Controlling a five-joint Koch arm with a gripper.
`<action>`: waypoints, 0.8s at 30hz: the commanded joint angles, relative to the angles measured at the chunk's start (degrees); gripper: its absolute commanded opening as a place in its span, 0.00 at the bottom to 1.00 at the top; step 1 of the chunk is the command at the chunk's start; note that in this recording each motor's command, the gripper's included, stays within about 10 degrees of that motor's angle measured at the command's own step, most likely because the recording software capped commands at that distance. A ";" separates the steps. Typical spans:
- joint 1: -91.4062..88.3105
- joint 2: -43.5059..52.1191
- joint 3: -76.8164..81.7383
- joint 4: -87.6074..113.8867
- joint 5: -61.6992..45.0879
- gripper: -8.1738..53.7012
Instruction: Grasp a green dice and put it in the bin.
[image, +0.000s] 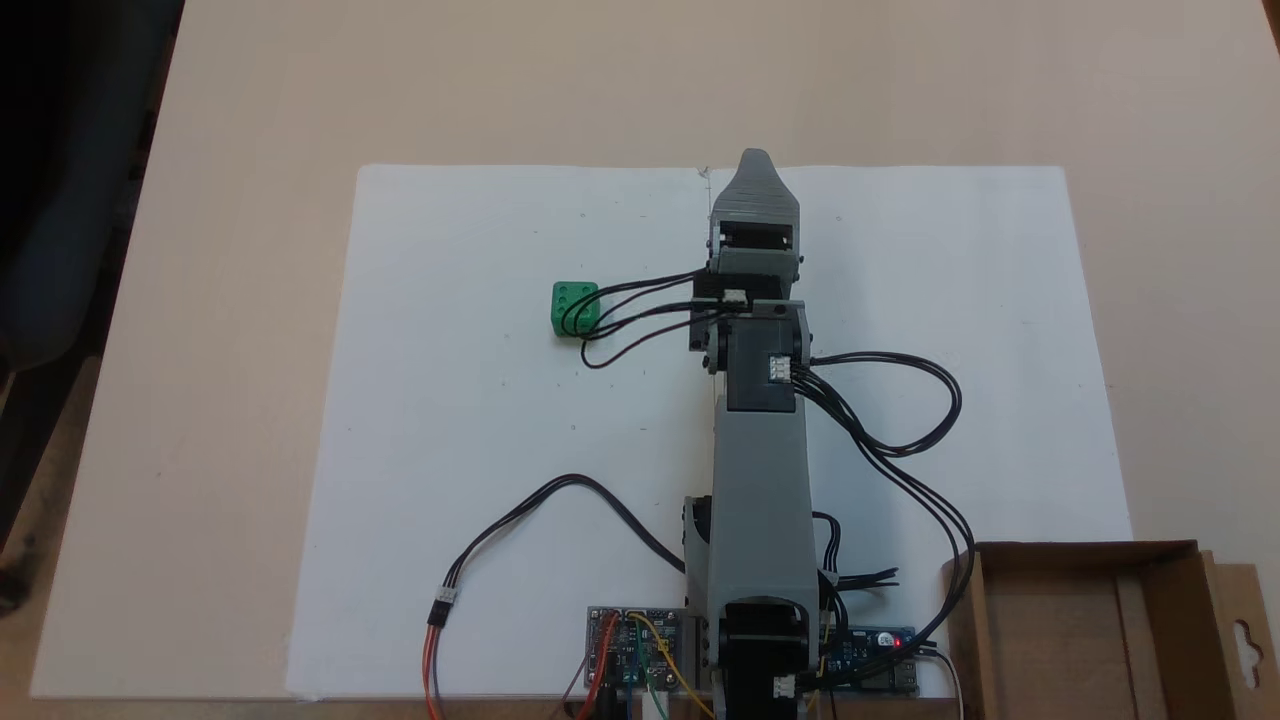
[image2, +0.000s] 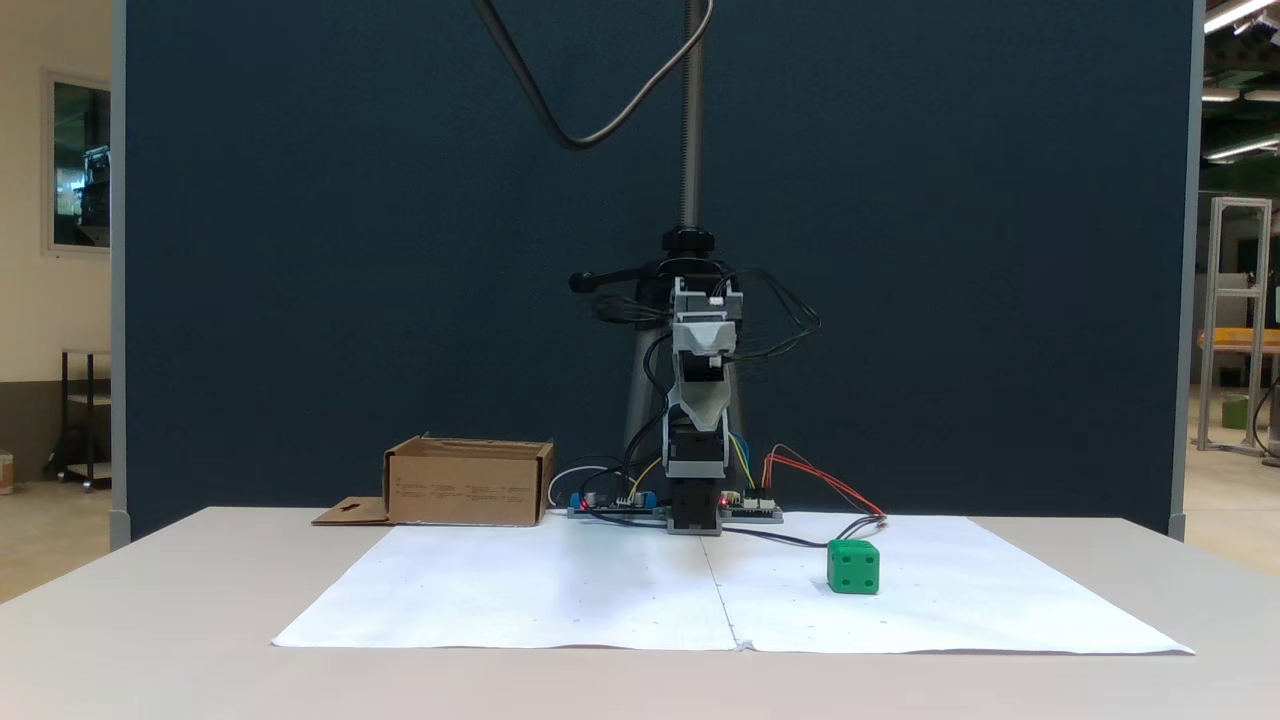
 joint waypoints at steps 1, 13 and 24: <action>-1.58 1.05 -5.36 9.21 1.85 0.81; -17.14 1.93 -11.69 46.14 15.03 0.81; -20.30 0.62 -13.97 47.02 19.69 0.81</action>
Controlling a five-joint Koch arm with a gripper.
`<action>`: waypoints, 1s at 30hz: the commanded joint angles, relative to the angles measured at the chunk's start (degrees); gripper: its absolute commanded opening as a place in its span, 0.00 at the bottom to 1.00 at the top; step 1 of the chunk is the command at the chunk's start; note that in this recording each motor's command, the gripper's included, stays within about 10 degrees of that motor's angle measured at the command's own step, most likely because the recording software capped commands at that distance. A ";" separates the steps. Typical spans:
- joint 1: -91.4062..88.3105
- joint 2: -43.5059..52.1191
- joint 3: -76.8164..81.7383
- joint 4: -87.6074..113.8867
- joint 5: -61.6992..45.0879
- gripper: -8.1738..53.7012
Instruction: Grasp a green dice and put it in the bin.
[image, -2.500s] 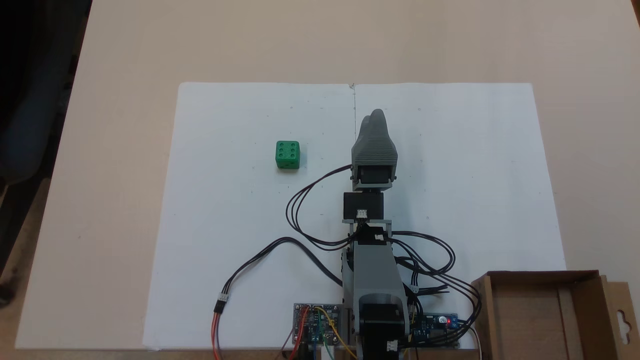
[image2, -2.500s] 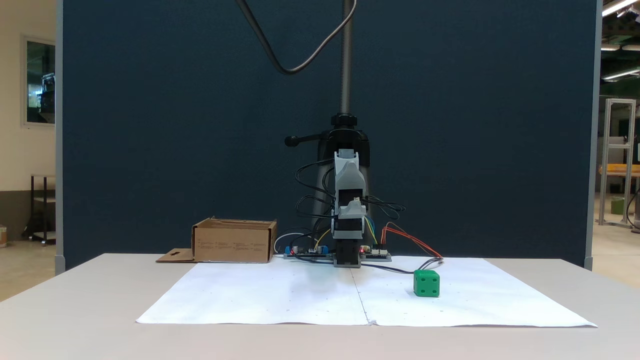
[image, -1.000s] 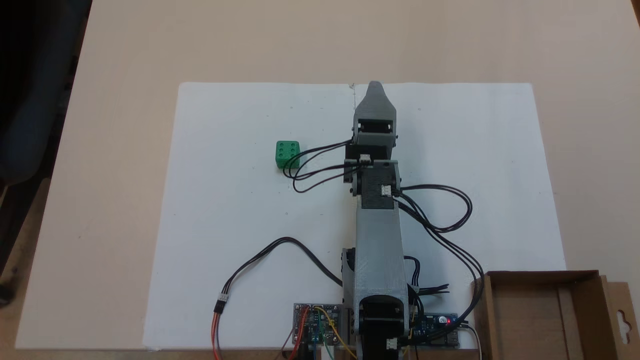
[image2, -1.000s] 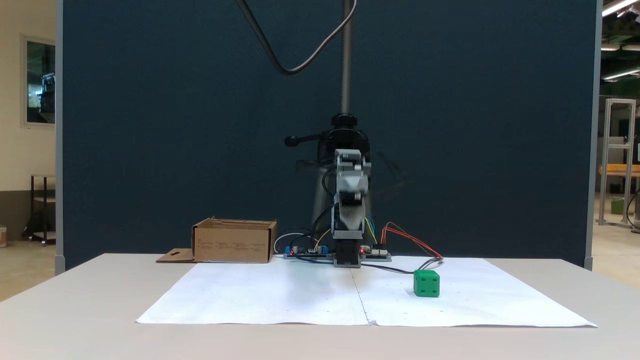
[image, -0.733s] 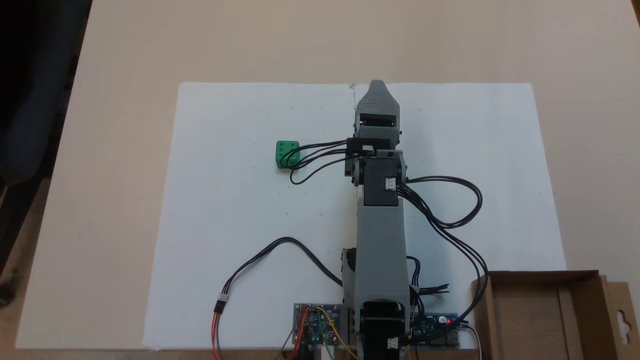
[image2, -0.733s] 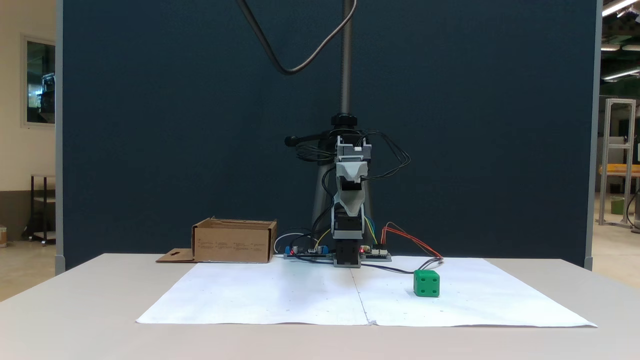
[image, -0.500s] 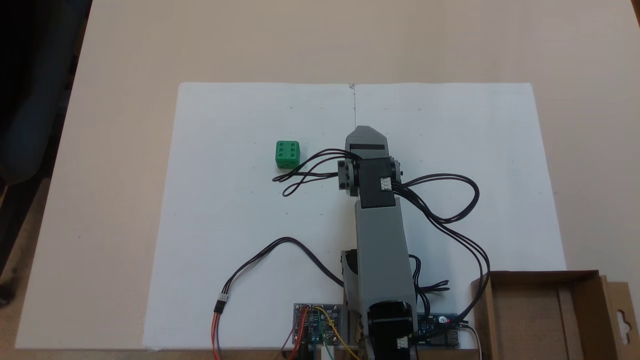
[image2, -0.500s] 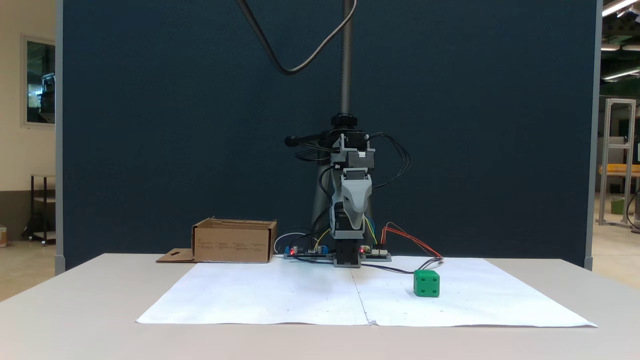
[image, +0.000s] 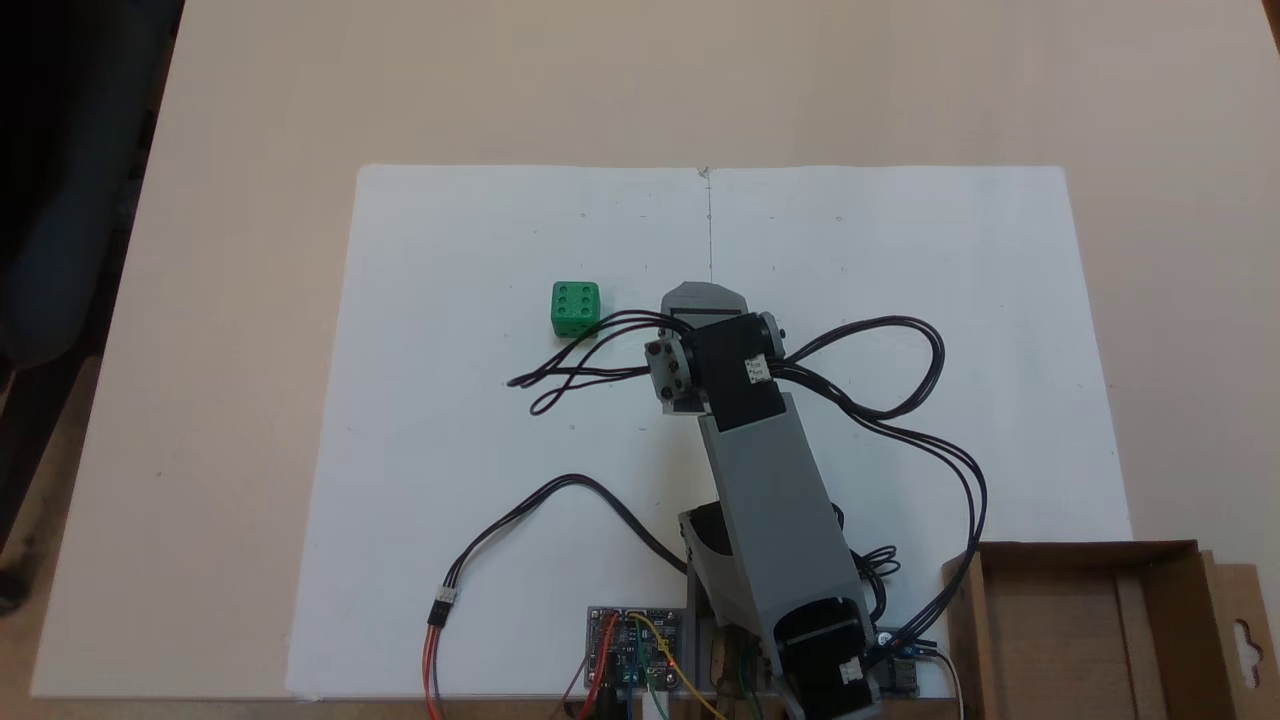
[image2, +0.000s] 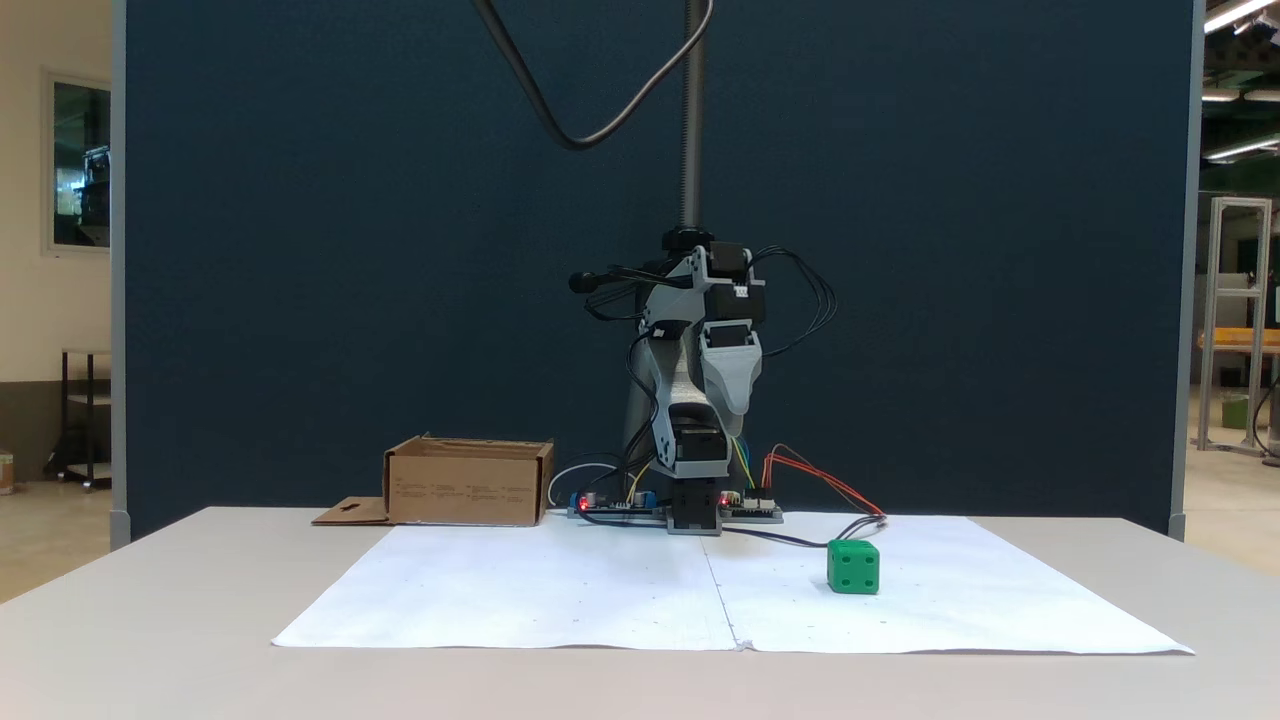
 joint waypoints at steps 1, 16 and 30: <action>-0.88 -0.26 -4.83 2.20 4.48 0.81; -14.68 -19.86 -14.68 -1.76 14.94 0.82; -22.59 -39.02 -34.28 -5.27 19.69 0.82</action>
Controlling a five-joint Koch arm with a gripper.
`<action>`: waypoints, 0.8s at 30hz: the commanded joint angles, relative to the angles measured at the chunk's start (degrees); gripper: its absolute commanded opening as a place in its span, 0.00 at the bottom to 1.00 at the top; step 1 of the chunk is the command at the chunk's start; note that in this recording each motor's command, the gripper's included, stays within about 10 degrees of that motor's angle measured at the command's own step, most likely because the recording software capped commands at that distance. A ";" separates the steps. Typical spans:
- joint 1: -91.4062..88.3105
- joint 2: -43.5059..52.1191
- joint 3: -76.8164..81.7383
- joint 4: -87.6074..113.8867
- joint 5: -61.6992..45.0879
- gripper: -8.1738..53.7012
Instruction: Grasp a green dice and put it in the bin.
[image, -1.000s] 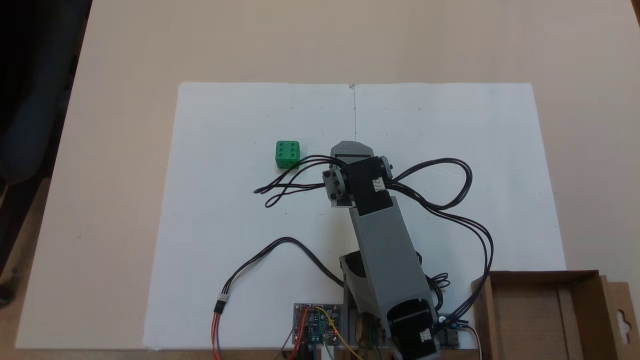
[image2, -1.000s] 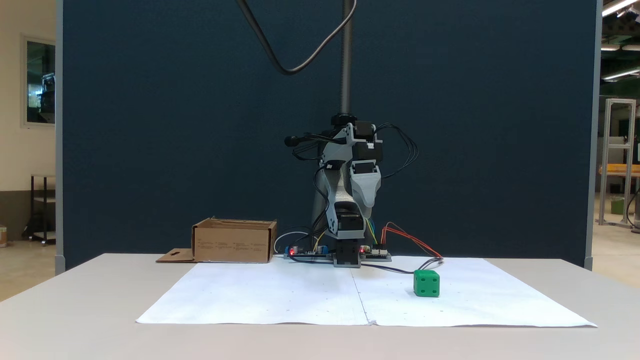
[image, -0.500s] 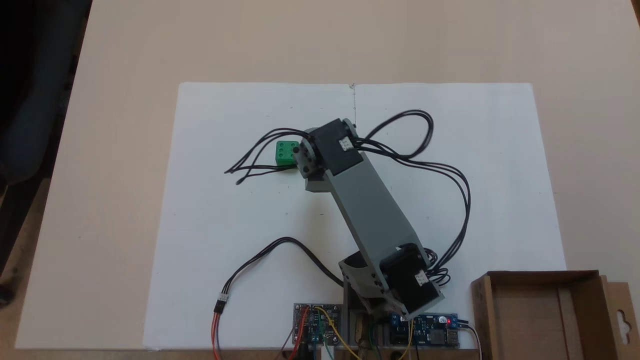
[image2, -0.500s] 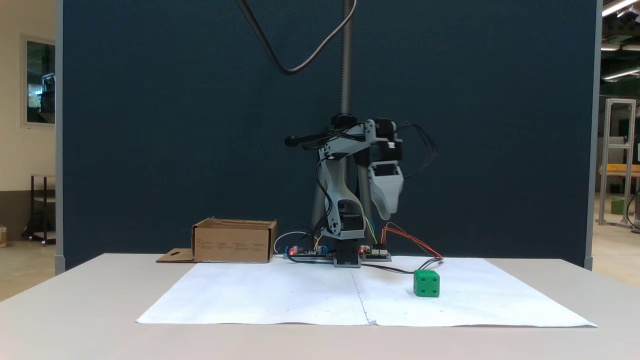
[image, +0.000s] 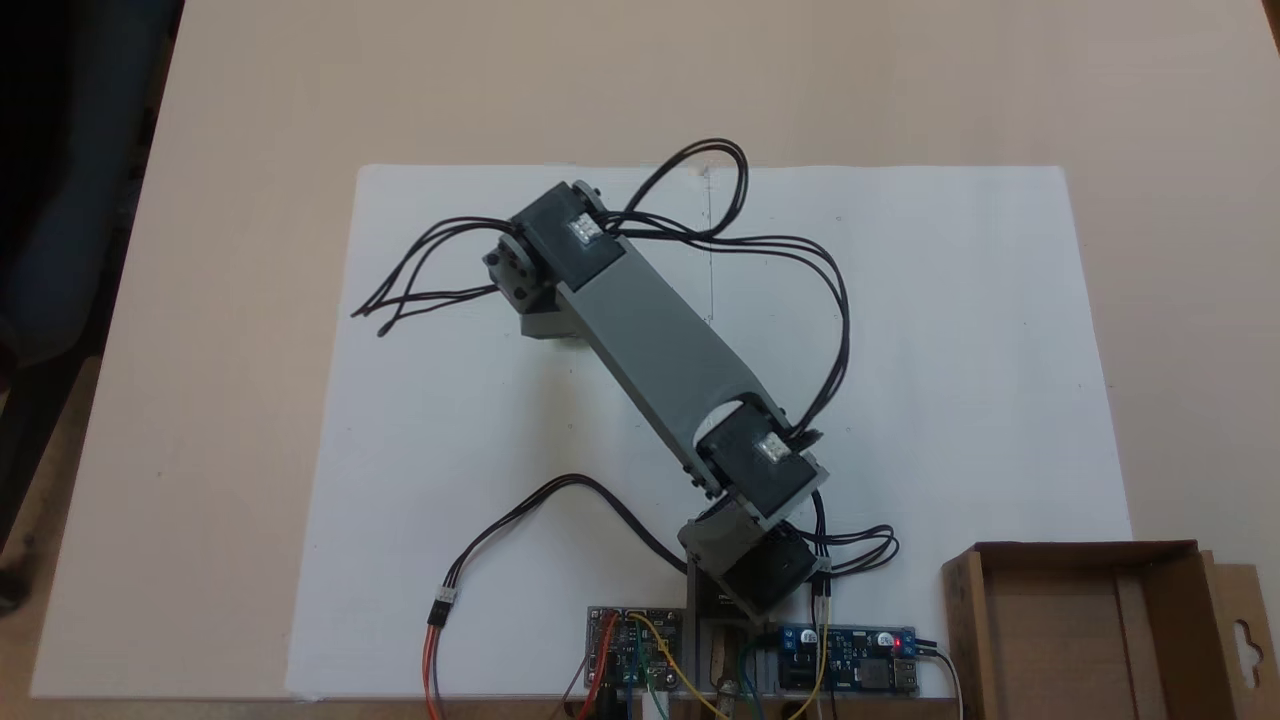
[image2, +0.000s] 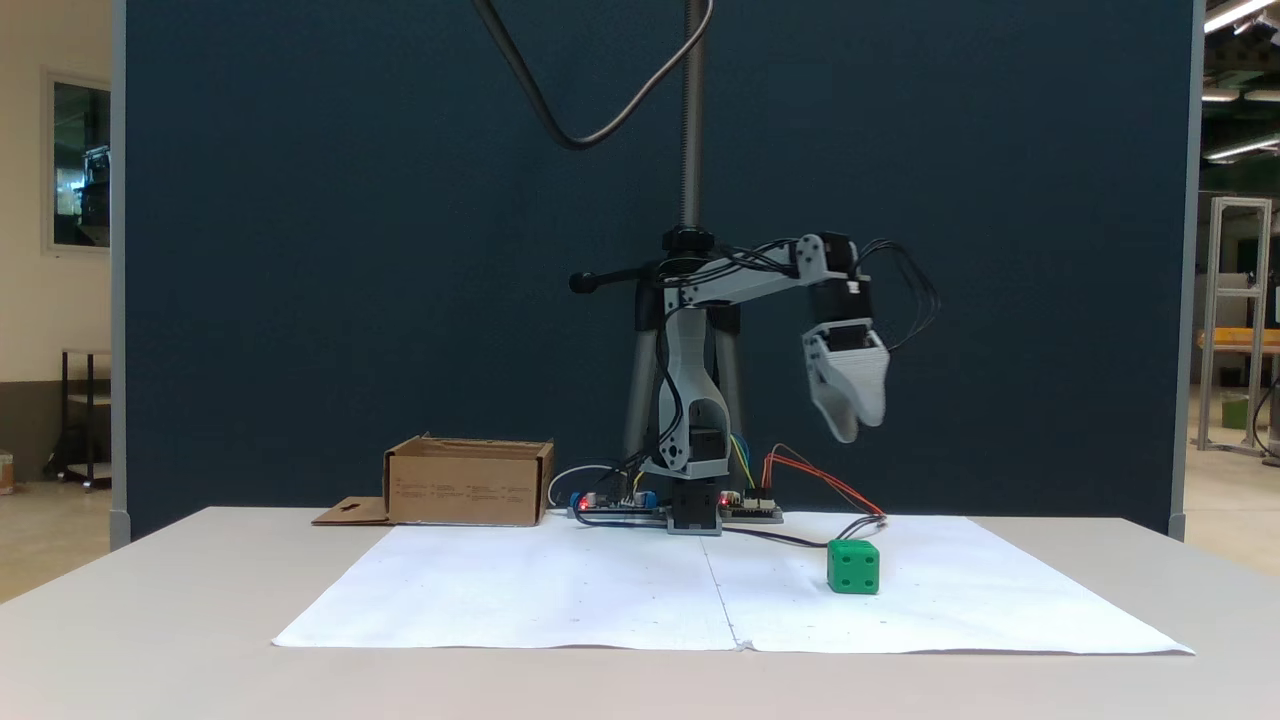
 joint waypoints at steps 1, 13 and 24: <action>-0.44 -1.14 -4.75 -0.70 4.22 0.82; 2.37 -4.75 -9.58 -2.02 4.13 0.82; 5.98 -5.27 -9.58 4.13 2.72 0.82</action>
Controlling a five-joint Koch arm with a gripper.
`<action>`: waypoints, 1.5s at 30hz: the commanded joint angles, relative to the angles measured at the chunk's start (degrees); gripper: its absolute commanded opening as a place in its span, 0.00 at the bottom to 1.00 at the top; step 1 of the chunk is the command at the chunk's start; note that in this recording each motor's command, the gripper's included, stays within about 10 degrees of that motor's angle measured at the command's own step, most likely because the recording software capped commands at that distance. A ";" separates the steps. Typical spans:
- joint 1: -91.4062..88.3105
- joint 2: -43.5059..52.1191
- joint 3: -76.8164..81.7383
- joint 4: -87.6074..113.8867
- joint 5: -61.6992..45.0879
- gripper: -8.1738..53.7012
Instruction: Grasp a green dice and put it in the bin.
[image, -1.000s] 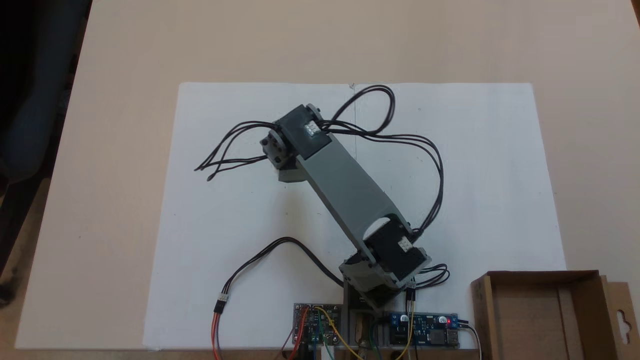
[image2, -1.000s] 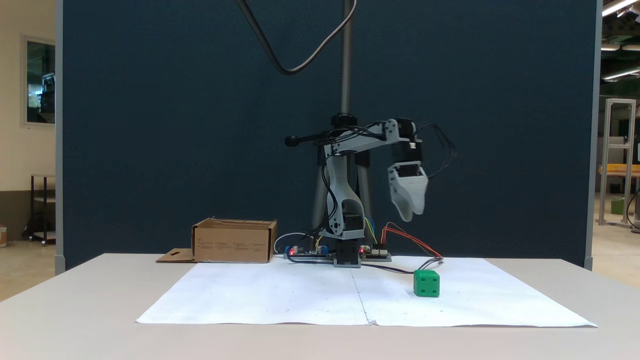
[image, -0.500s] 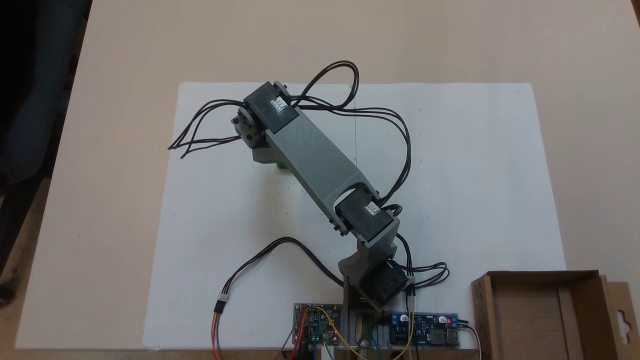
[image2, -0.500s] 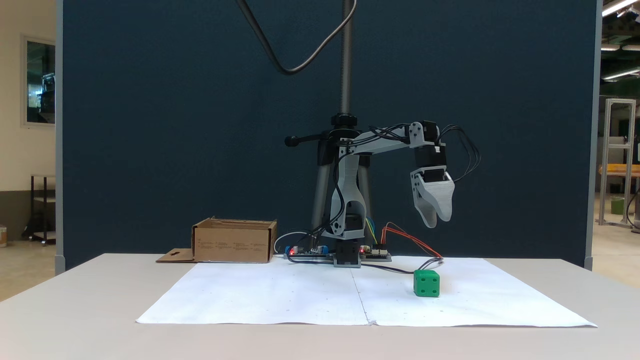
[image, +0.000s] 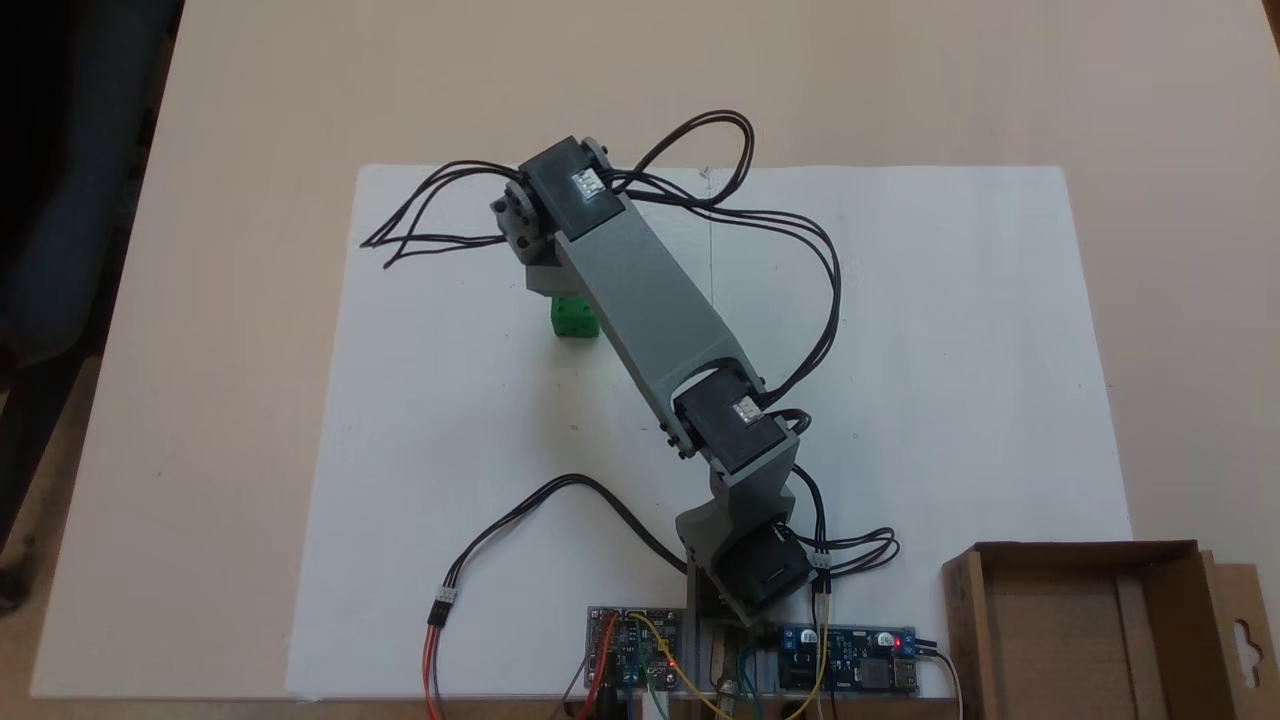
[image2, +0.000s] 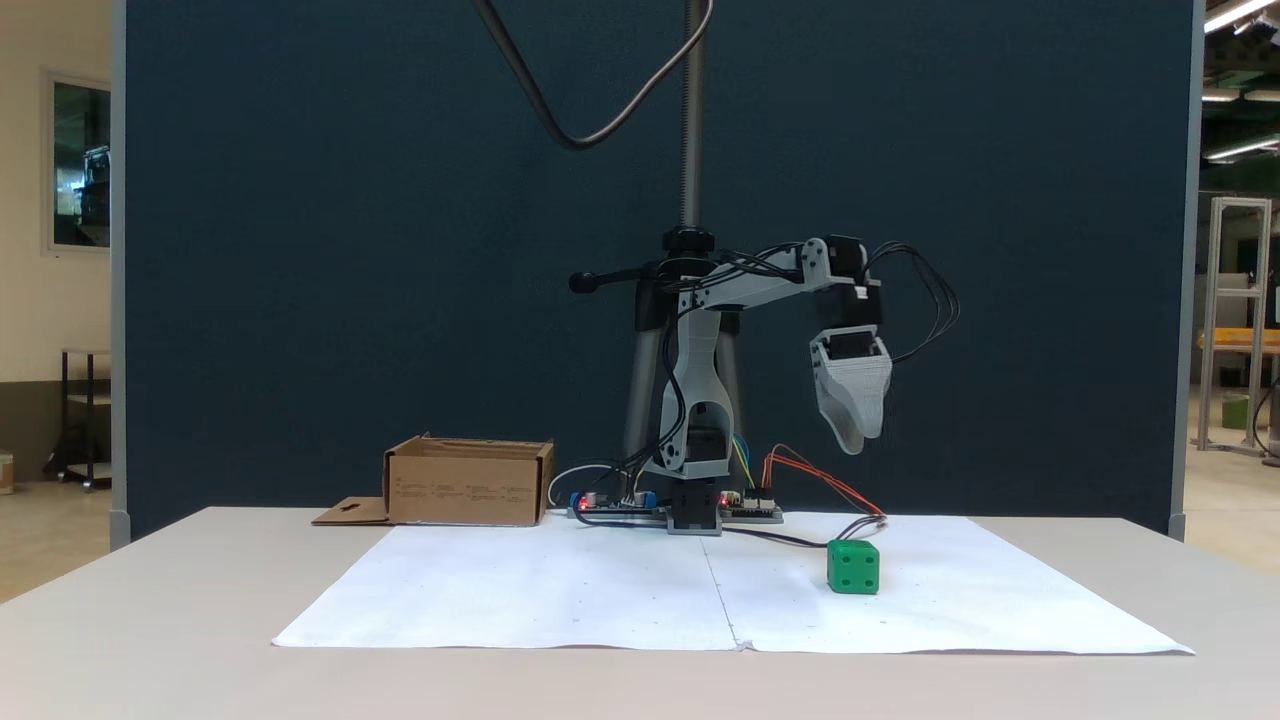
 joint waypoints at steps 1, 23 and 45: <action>-0.70 0.70 -3.08 4.04 2.72 0.82; -0.97 -6.06 -3.08 5.36 2.72 0.86; -0.70 -8.17 0.70 4.57 2.90 0.89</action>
